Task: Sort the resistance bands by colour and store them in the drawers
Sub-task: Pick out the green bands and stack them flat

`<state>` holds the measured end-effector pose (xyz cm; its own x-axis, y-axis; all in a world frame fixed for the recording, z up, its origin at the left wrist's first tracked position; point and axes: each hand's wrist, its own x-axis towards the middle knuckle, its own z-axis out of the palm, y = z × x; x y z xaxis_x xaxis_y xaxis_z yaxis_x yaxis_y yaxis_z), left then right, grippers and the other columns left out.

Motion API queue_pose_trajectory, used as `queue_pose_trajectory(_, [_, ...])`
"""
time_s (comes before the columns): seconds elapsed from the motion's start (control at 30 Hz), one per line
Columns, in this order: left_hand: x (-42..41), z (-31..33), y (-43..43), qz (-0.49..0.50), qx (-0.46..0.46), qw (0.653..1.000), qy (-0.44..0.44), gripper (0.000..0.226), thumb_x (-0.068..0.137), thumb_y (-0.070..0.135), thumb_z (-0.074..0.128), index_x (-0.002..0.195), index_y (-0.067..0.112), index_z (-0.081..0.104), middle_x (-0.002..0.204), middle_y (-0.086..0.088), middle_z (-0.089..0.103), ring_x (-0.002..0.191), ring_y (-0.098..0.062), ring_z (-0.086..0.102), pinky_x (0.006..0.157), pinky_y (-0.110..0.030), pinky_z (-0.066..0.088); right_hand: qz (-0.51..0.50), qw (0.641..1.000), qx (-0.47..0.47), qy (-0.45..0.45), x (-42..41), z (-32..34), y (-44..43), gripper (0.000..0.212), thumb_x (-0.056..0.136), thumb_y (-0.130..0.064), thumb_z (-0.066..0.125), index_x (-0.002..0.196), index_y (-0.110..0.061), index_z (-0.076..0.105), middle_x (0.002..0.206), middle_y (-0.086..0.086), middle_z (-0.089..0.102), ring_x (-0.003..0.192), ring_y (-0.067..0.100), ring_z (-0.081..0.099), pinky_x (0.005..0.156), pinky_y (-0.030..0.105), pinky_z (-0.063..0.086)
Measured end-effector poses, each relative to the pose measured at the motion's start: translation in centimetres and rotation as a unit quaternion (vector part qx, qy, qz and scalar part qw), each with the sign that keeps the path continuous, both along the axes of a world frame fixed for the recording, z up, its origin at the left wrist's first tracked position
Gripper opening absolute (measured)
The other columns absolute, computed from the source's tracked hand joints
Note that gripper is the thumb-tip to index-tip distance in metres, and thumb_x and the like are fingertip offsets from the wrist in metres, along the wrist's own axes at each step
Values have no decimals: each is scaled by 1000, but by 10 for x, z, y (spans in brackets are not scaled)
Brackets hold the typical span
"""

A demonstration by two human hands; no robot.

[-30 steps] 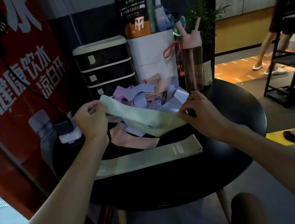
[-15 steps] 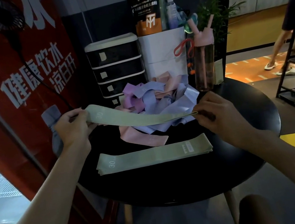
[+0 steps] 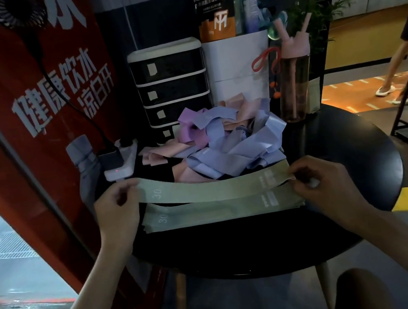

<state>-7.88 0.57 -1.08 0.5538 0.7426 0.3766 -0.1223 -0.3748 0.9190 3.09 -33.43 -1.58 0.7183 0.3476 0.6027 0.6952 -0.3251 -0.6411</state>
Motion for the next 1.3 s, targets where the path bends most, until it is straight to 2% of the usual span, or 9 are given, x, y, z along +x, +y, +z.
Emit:
queue_pose_trajectory(0.3, [-12,-29,-14,-18,99,995,1,35,94,-1,54,88,32,65,91,9,68,83,5,60,76,-8,45,-56,996,-50,-48,-3,-11,-6,25,77,7,72,94,-11,68,86,-12,62,79,7,56,71,8,41])
queue_pose_trajectory(0.43, [-13,-29,-14,-26,112,993,3,37,94,0,54,87,34,64,89,8,68,84,3,61,78,-9,45,-63,993,-74,-69,1,-13,-8,24,76,4,72,91,-14,67,85,-9,59,79,15,56,73,24,43])
queue_pose_trajectory(0.63, [-15,-34,-4,-45,164,984,58,31,92,4,59,86,33,67,95,3,49,95,-22,53,86,-28,43,-65,984,-116,-116,8,-17,-11,28,65,-4,54,89,-13,65,94,-6,46,87,17,49,74,46,45])
queue_pose_trajectory(0.7, [-18,-25,-4,-54,246,964,81,14,88,20,58,89,28,68,101,6,48,103,-22,51,94,-37,41,-42,989,-97,-100,6,-15,-11,30,66,-7,49,89,-11,67,100,-4,49,94,18,49,79,44,45])
queue_pose_trajectory(0.83, [-12,10,-16,-158,464,856,165,42,83,53,51,107,25,70,126,8,57,120,-19,52,104,-36,30,40,995,-85,12,7,-13,-10,42,73,-30,47,107,-17,68,119,-1,53,116,21,50,97,35,40])
queue_pose_trajectory(0.9, [-5,24,-27,-239,484,798,268,54,82,69,54,129,42,57,144,18,43,131,-9,38,109,-30,24,60,988,-138,45,9,-16,-9,45,74,-46,55,116,-31,62,127,-6,49,125,18,44,103,32,36])
queue_pose_trajectory(0.97, [2,31,-38,-314,459,764,326,62,84,62,65,139,50,41,142,32,34,123,8,27,107,-26,23,68,981,-176,49,10,-20,-8,49,72,-55,61,119,-40,57,128,-12,47,125,15,44,104,33,38])
queue_pose_trajectory(1.17, [19,20,-25,-358,420,763,337,55,82,56,71,132,47,50,133,29,49,123,4,44,110,-39,38,88,983,-153,53,17,-22,-10,41,77,-27,76,108,-46,57,119,-17,52,114,7,54,97,32,47])
queue_pose_trajectory(1.3, [20,14,-18,-365,402,772,330,52,83,47,75,131,45,54,132,29,49,123,6,43,108,-31,40,74,985,-153,41,19,-24,-9,38,80,-21,76,109,-39,59,119,-18,50,112,3,53,96,25,46])
